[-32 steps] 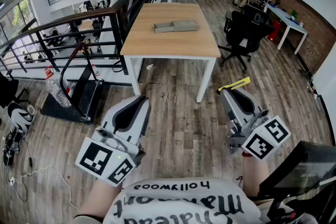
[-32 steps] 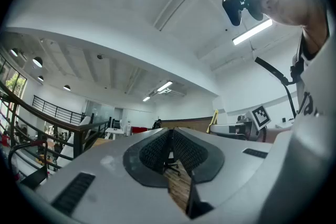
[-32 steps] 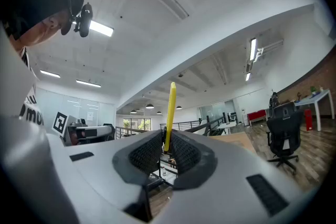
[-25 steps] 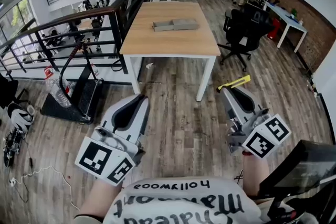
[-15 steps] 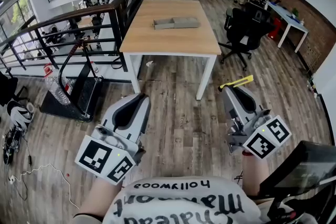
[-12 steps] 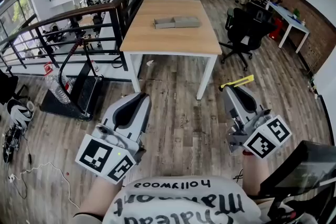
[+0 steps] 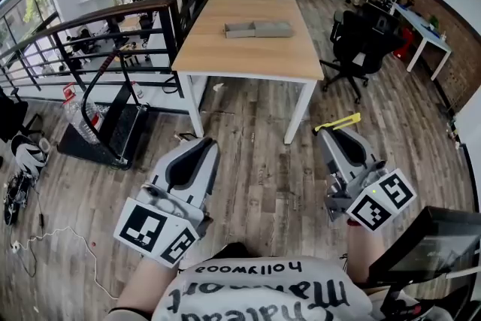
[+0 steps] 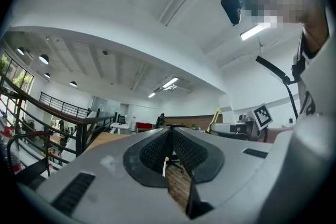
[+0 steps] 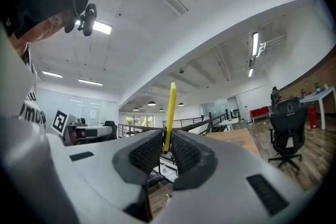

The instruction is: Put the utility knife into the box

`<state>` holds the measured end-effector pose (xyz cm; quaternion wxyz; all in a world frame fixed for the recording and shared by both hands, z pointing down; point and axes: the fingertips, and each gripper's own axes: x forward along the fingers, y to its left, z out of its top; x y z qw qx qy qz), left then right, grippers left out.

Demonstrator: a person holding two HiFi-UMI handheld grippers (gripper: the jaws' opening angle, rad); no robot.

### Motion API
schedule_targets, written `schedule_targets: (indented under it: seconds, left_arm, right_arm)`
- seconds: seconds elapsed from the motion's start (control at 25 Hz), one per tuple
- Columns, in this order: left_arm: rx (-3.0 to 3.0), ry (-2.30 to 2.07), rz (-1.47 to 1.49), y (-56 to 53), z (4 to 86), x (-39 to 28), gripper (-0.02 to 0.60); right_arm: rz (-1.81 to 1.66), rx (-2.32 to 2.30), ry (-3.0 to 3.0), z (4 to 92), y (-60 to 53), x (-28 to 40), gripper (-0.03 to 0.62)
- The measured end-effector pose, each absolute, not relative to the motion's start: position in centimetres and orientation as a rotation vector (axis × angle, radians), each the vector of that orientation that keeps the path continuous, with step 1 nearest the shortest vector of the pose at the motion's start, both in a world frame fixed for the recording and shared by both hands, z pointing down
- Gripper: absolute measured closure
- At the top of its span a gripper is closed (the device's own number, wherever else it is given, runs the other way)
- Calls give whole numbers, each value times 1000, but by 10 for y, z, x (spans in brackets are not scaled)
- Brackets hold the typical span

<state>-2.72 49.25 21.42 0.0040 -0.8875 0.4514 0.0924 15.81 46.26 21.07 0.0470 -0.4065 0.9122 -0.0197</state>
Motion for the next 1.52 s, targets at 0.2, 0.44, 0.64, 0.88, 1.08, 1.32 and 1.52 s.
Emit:
schedule_targets:
  seconds: [0.2,0.44,0.64,0.88,1.08,1.32,1.52]
  left_arm:
    - [-2800,1421,276,453,223,-30,552]
    - [-2824,1364,292,372,221,-41,552]
    - [-2832,1322,290,304,209,-60,552]
    - [-2851,1286,277,245,214,-72,552]
    - [-2881,1288,272,210,224,-73,552]
    - [-2885,1317,269,168,228,-68,552]
    - [-2874,1347,259,123,228,-55,552]
  right_arm:
    - [-99,-1237,2788,222,424,155,540]
    - [-102,-1270,2765,222,348,140,540]
    - [-110,-1296,2751,212,285,121,540]
    - [-130,-1310,2719,217,231,107,540]
    - [-153,-1354,2738,224,197,110,540]
    - [-161,-1340,2789,231,151,109,540]
    - [-188,-1289,2815,235,106,116,540]
